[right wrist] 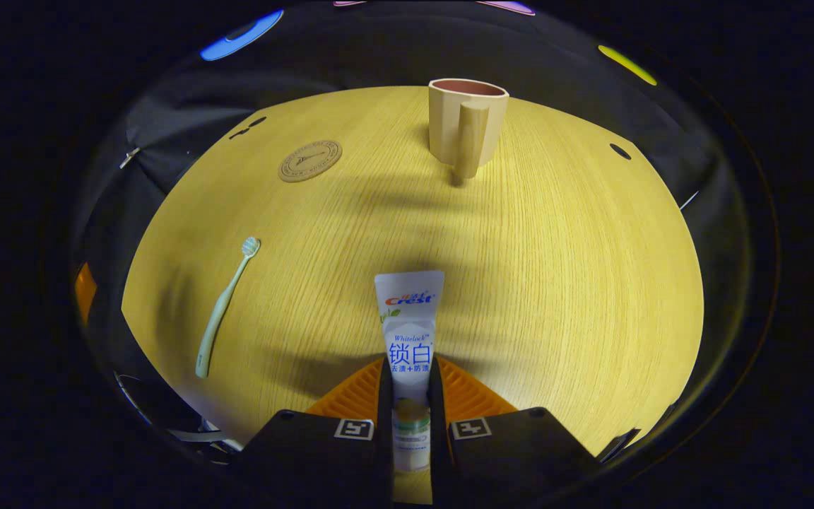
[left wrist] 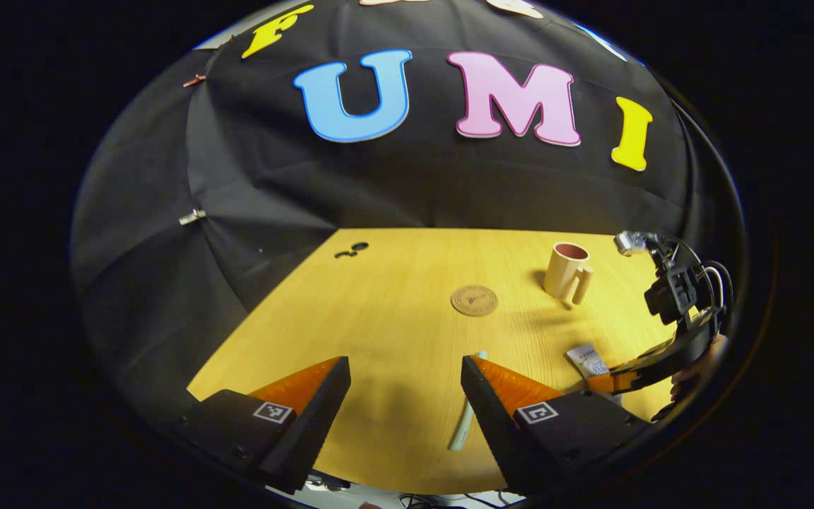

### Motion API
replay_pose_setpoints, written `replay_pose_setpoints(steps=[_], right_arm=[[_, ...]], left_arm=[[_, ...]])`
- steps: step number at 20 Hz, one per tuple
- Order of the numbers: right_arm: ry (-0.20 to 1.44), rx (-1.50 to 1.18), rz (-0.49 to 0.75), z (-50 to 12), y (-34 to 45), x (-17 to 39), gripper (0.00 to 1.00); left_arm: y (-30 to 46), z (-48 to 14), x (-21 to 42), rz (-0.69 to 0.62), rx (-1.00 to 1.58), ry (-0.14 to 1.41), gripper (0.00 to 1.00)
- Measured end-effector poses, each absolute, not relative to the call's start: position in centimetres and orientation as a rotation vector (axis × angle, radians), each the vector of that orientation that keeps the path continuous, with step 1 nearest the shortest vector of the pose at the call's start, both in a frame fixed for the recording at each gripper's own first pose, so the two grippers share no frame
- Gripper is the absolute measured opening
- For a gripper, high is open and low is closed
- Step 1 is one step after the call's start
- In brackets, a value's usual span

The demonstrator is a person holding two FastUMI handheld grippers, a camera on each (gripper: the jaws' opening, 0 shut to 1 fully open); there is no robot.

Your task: Put the toothbrush and toothpaste on the desktop into the cup, then pick up the cup and place it on the coaster on the desktop.

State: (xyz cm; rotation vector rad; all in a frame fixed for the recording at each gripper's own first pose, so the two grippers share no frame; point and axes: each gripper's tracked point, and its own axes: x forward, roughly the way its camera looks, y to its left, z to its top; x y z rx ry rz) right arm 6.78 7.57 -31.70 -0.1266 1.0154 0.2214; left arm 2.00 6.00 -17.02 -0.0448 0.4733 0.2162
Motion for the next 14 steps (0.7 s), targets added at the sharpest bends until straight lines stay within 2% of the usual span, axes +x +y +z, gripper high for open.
replay_pose_setpoints(steps=[3,5,7,14], right_arm=[[1.006,-0.134,0.243,-31.6,7.6,6.7,0.25],[0.986,-0.136,0.26,-30.9,7.5,6.6,0.25],[0.968,-0.116,0.263,-30.0,7.3,6.7,0.24],[0.882,-0.055,0.23,-26.1,4.2,7.7,0.24]], left_arm=[[4.6,-20.8,2.9,0.126,-0.061,0.583,1.0],[3.8,-23.2,3.5,0.079,-0.056,0.663,0.96],[3.2,-25.5,4.1,0.049,-0.047,0.739,0.9],[1.2,-30.2,6.1,-0.01,-0.026,0.952,0.87]])
